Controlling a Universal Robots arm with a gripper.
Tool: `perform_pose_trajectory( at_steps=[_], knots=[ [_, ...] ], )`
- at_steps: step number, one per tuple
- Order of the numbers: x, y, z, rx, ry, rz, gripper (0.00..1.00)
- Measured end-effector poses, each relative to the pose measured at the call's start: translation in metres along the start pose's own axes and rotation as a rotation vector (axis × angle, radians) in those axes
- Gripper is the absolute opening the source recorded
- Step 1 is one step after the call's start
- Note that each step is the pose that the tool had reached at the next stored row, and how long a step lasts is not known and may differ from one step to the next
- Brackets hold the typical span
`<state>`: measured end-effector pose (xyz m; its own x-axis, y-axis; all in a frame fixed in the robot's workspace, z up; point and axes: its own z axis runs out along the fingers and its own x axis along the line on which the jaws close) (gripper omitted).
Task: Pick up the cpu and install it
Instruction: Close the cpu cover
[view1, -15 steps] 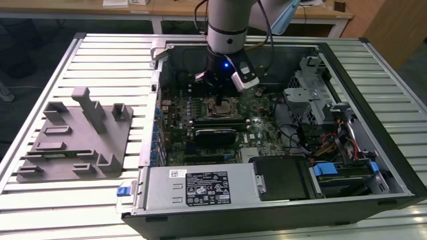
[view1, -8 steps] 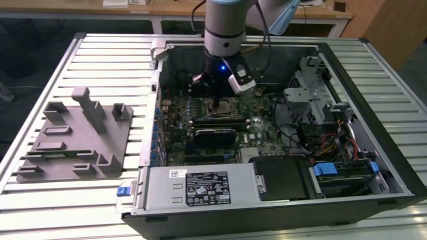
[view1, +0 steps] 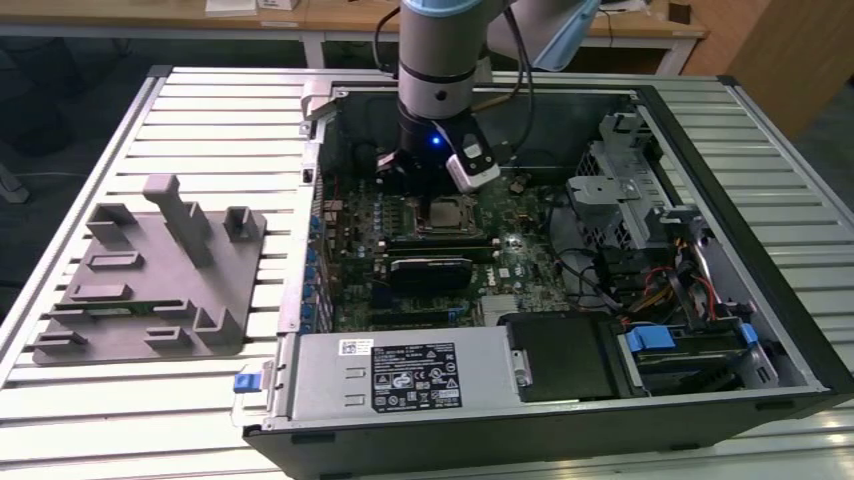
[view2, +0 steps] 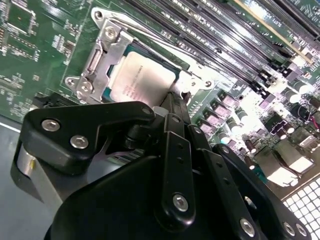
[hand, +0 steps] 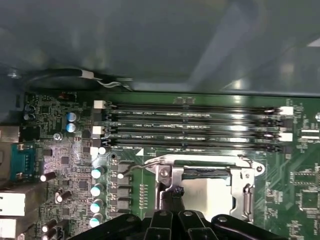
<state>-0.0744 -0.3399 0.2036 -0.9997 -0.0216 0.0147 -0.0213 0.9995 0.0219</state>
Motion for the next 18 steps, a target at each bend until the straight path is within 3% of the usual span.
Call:
perform_pose_trajectory(
  at_steps=[5,18],
  knots=[
    [0.0037,0.0000,0.0025,-0.0010,0.0002,-0.003,0.11],
    [0.0011,0.0000,0.0026,-0.0014,0.0000,-0.003,0.11]
  ],
)
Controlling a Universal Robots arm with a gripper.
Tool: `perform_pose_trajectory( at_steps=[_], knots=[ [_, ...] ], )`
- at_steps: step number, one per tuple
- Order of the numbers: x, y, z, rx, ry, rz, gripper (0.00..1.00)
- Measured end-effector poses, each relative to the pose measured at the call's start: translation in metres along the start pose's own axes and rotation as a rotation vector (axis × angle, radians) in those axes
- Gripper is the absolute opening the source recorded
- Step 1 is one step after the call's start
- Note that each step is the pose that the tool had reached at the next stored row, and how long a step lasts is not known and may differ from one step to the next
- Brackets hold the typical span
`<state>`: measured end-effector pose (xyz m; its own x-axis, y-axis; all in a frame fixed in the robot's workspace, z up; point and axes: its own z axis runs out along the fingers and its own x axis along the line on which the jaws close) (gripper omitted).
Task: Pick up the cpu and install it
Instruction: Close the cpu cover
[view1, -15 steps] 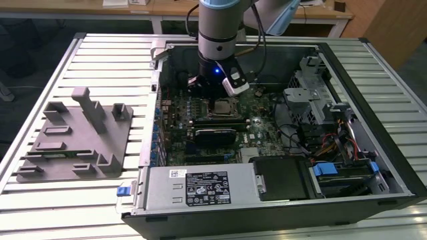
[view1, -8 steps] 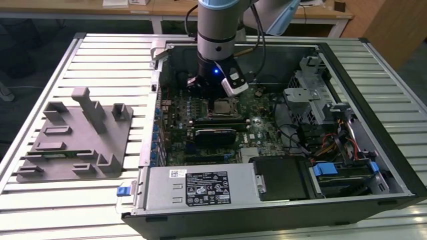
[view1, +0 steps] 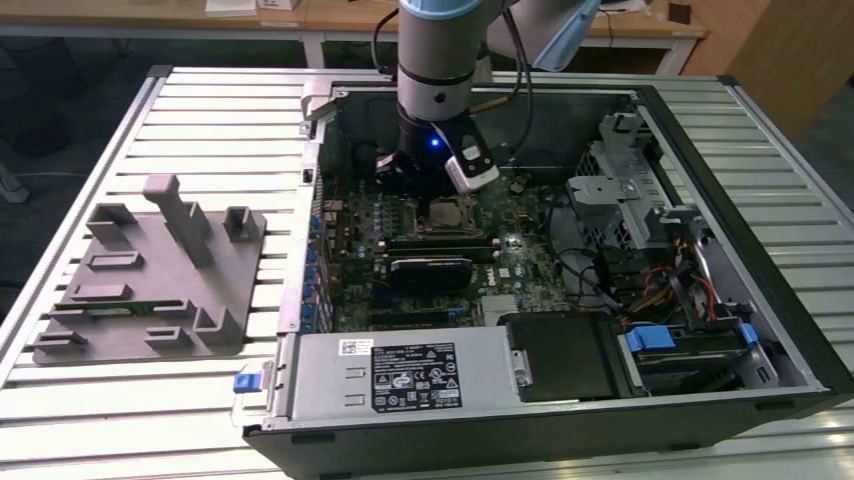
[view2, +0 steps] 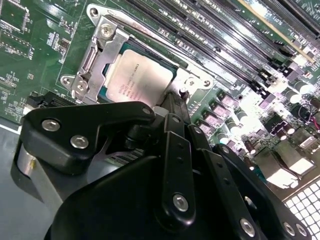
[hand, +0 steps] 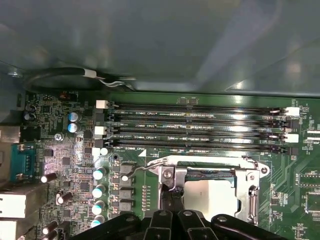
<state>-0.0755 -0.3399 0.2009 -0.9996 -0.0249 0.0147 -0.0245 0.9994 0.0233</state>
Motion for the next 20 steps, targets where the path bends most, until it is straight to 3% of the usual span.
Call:
perform_pose_trajectory(
  at_steps=[15,20],
  knots=[
    [-0.0119,-0.0003,-0.0002,0.0001,0.0002,-0.001,0.11],
    [-0.0119,-0.0002,-0.0025,0.0001,0.0002,-0.001,0.11]
  ],
)
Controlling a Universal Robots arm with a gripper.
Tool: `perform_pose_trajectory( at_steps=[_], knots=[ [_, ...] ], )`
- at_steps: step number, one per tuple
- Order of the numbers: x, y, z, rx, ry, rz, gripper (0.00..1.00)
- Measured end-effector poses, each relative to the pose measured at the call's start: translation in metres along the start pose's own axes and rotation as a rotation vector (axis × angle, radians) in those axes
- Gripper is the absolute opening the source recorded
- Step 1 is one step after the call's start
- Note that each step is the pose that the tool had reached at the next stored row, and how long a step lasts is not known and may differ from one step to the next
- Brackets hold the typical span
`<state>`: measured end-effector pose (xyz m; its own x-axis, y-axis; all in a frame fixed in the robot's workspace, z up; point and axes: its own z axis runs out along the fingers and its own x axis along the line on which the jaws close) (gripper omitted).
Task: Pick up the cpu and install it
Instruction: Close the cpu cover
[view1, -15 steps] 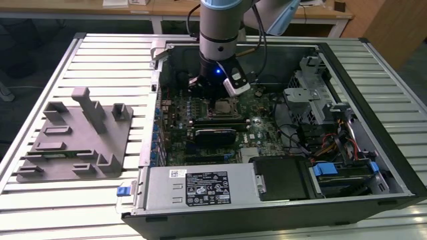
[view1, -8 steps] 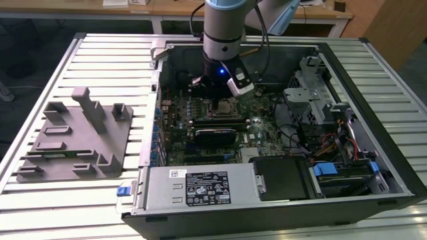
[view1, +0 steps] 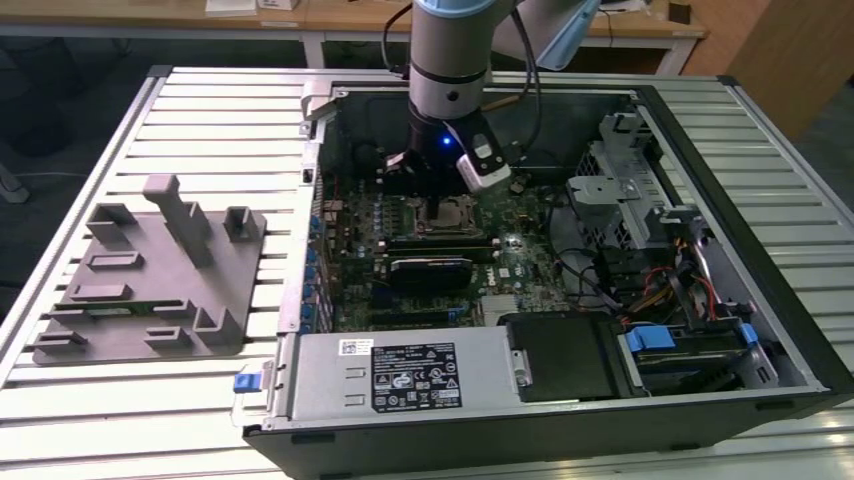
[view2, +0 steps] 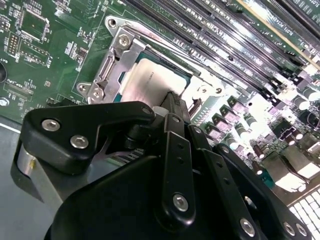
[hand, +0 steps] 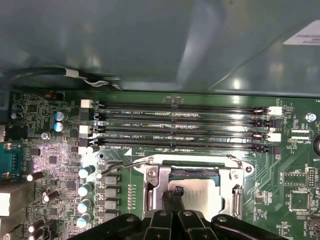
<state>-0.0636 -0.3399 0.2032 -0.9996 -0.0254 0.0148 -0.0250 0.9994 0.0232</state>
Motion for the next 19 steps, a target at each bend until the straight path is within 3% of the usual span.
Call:
perform_pose_trajectory(
  at_steps=[4,14,19],
  knots=[
    [0.0001,0.0001,-0.0039,0.0000,0.0000,0.000,0.11],
    [0.0115,0.0003,-0.0025,0.0001,-0.0025,0.000,0.11],
    [0.0122,0.0003,-0.0001,0.0001,-0.0025,-0.001,0.11]
  ],
)
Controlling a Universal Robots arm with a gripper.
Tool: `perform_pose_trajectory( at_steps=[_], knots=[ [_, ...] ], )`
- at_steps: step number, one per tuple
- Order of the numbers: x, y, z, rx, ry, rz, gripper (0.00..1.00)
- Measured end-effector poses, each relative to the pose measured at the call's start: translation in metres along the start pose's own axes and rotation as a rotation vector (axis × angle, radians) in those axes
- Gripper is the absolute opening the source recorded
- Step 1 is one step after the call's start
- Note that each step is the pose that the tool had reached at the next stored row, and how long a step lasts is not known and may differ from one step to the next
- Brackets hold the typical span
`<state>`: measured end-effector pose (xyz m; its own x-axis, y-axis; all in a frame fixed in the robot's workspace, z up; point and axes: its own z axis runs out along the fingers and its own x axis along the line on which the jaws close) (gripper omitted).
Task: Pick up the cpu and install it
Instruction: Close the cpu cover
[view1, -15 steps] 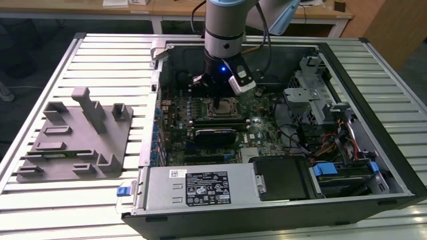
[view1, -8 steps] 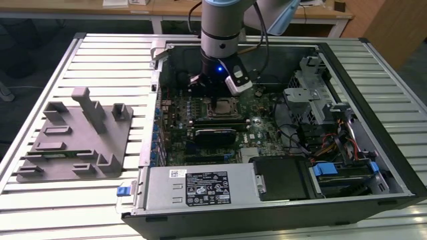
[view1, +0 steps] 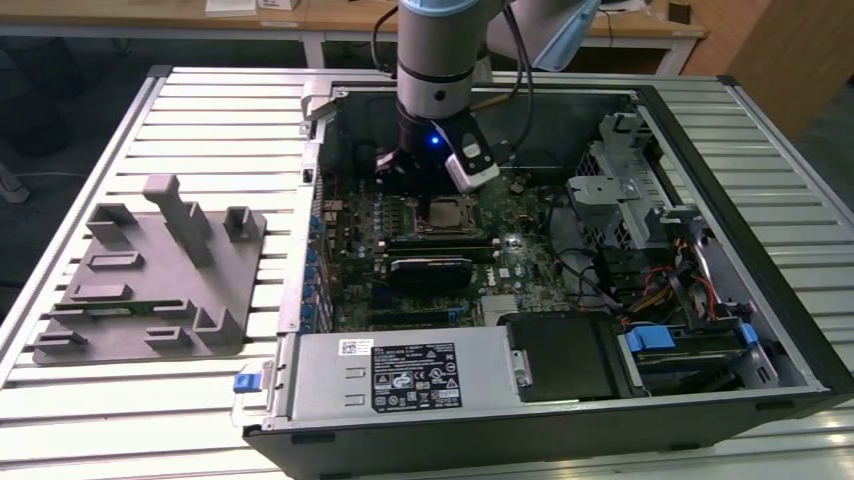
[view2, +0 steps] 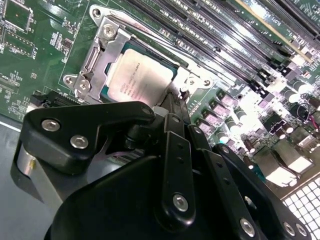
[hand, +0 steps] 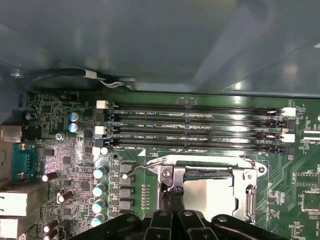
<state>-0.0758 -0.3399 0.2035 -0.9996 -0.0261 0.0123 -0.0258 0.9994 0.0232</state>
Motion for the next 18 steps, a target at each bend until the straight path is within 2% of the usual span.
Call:
perform_pose_trajectory(
  at_steps=[18],
  knots=[
    [-0.0026,0.0002,0.0042,0.0003,0.0003,-0.006,0.11]
  ],
)
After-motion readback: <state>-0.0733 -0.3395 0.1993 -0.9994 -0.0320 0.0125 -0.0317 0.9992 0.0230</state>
